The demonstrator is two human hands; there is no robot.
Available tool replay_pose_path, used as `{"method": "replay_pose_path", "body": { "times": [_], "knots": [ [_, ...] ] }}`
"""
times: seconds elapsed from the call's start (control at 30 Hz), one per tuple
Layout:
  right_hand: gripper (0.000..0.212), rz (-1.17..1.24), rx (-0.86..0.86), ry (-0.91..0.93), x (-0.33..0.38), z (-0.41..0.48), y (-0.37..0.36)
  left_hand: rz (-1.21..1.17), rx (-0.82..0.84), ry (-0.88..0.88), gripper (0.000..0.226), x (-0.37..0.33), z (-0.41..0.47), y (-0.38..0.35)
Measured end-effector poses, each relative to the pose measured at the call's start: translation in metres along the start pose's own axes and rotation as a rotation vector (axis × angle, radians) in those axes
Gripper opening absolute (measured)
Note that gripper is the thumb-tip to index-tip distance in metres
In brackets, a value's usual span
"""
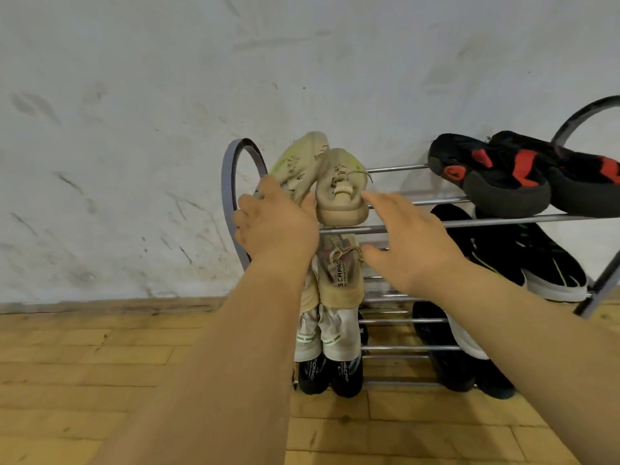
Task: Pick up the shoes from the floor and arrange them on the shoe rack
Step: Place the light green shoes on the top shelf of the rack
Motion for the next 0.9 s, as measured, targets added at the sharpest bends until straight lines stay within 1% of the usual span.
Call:
{"method": "replay_pose_path", "body": {
  "times": [0.03, 0.1, 0.17, 0.23, 0.3, 0.37, 0.47, 0.53, 0.63, 0.77, 0.83, 0.9],
  "knots": [
    [0.078, -0.009, -0.004, -0.003, 0.0, 0.001, 0.0, -0.017, 0.042, -0.028, 0.067, 0.001, 0.001, 0.001],
    [0.079, -0.004, -0.01, -0.007, 0.001, 0.002, 0.001, -0.037, 0.177, -0.097, 0.057, 0.007, 0.005, 0.001],
    [0.079, 0.044, -0.005, 0.004, 0.002, 0.005, 0.002, -0.127, 0.317, -0.137, 0.041, 0.017, 0.008, 0.007],
    [0.079, 0.121, -0.004, 0.008, 0.004, 0.01, 0.002, -0.182, 0.384, -0.191, 0.023, 0.025, 0.008, 0.013],
    [0.079, 0.171, -0.004, -0.017, 0.005, 0.015, -0.001, -0.103, 0.342, -0.271, 0.016, 0.029, 0.007, 0.015],
    [0.077, 0.166, -0.008, -0.04, 0.007, 0.018, -0.007, 0.019, 0.236, -0.301, 0.025, 0.03, 0.005, 0.016],
    [0.073, 0.105, -0.034, -0.041, 0.011, 0.019, -0.01, 0.107, 0.123, -0.3, 0.04, 0.028, -0.002, 0.013],
    [0.072, 0.052, -0.046, -0.039, 0.013, 0.018, -0.01, 0.122, 0.104, -0.313, 0.045, 0.026, -0.002, 0.012],
    [0.077, 0.052, -0.052, -0.037, 0.014, 0.022, -0.007, 0.062, 0.124, -0.288, 0.055, 0.028, 0.001, 0.015],
    [0.083, 0.033, -0.017, -0.004, 0.022, 0.03, -0.011, 0.095, 0.111, -0.301, 0.053, 0.028, -0.004, 0.02],
    [0.082, 0.025, -0.02, 0.004, 0.028, 0.034, -0.015, 0.123, 0.08, -0.294, 0.058, 0.03, -0.006, 0.026],
    [0.078, 0.048, -0.067, -0.006, 0.03, 0.038, -0.018, 0.142, 0.037, -0.269, 0.06, 0.034, -0.005, 0.035]
  ]
}}
Point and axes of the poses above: each hand's wrist, its own z-axis towards the middle knuckle, its own y-axis out of the back of the hand, x = y × z, the point moved 4 cm from there along z, towards the middle knuckle
